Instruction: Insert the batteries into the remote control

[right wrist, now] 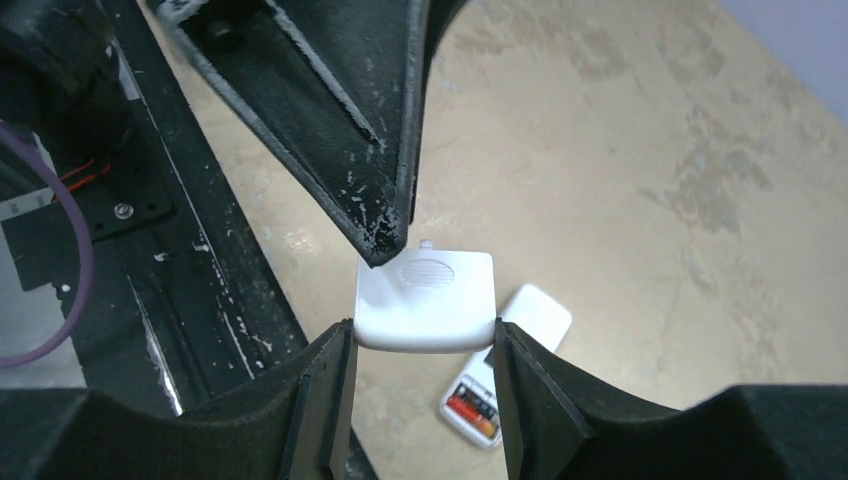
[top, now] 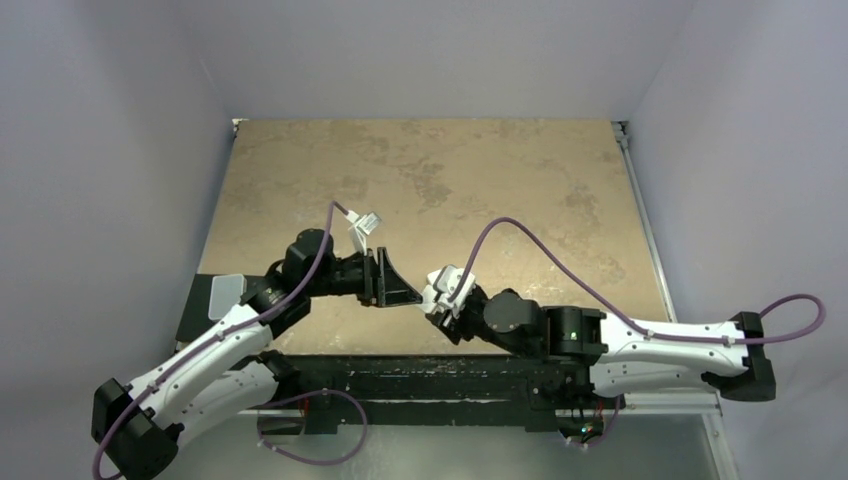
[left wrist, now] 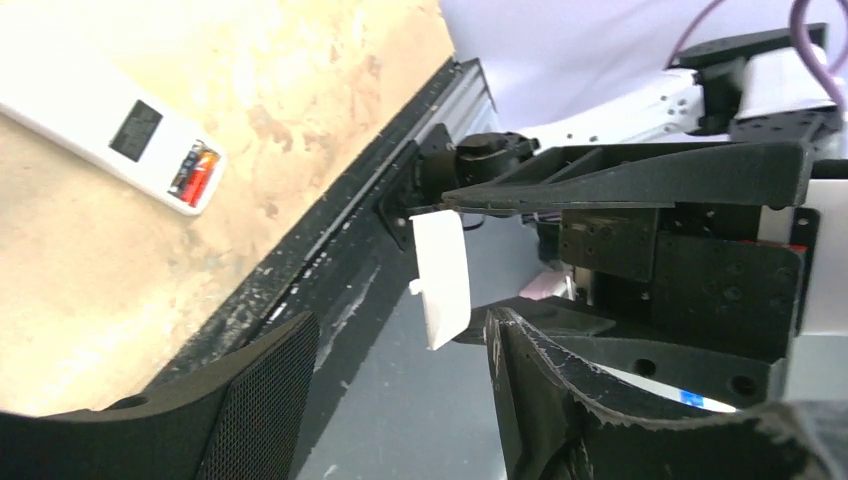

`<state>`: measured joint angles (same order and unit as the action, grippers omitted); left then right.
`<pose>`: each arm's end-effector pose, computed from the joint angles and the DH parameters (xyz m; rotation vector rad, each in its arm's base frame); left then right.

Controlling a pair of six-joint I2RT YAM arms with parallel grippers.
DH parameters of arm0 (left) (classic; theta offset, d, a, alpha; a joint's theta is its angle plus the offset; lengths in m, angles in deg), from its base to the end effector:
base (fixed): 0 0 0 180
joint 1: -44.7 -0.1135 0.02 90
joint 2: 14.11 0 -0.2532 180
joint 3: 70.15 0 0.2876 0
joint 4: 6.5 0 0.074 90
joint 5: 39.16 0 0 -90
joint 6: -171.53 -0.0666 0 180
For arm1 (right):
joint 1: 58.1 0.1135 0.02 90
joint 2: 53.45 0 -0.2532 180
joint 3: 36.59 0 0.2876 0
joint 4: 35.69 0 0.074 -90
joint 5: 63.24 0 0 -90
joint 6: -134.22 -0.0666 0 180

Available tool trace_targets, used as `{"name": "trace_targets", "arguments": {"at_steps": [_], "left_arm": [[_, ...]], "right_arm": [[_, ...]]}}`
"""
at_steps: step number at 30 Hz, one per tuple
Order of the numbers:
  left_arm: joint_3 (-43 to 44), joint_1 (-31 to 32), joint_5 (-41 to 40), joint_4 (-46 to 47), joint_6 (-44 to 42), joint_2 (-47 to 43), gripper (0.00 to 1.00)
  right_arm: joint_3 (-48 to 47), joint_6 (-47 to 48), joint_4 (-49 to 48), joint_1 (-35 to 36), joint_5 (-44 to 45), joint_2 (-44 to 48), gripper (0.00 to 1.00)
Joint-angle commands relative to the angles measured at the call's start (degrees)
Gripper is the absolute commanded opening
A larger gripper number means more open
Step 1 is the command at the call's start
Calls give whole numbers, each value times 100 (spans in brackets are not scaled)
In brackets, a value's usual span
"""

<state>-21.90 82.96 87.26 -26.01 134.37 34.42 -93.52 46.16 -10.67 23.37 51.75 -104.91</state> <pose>0.1797 -0.1920 0.2586 0.2226 2.2185 -1.5905 0.0686 0.2679 0.2940 -1.0372 1.6087 0.5320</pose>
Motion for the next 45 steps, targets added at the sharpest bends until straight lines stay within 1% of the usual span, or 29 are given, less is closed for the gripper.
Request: {"name": "trace_targets", "arguments": {"at_steps": [1,4,10,16,20,27,34,37,41,45], "left_arm": [[337,-17,-547,-764,-613,-125,62],[376,-16,-671,-969,-745,-204,63],[404,-12,-911,-1266,-1044,-351,63],[562,-20,-1195,-1646,-1478,-509,64],[759,-19,-1302,-1959,-1827,-527,64],[769,-16,-1206,-2075,-2159,-570,65],[659,-20,-976,-1949,-2273,-617,65],[670,-15,-931,-1968,-2324,-659,65],[653,-15,-877,-1947,-2344,-692,65],[634,-20,-807,-1906,-2347,-703,65]], "right_arm": [[-399,-1426,614,18,425,-170,36],[-334,-1966,784,18,357,-200,35],[-7,-2731,899,9,402,-181,35],[346,-3576,1116,-6,478,-381,37],[714,-3901,956,-108,506,-290,34],[1090,-4107,900,-602,222,-394,34],[1108,-4017,664,-1251,-116,-761,35],[1063,-3972,609,-1332,-203,-1016,35],[823,-3933,869,-1380,-241,-1555,35],[681,-3863,896,-1380,-205,-1833,35]]}}
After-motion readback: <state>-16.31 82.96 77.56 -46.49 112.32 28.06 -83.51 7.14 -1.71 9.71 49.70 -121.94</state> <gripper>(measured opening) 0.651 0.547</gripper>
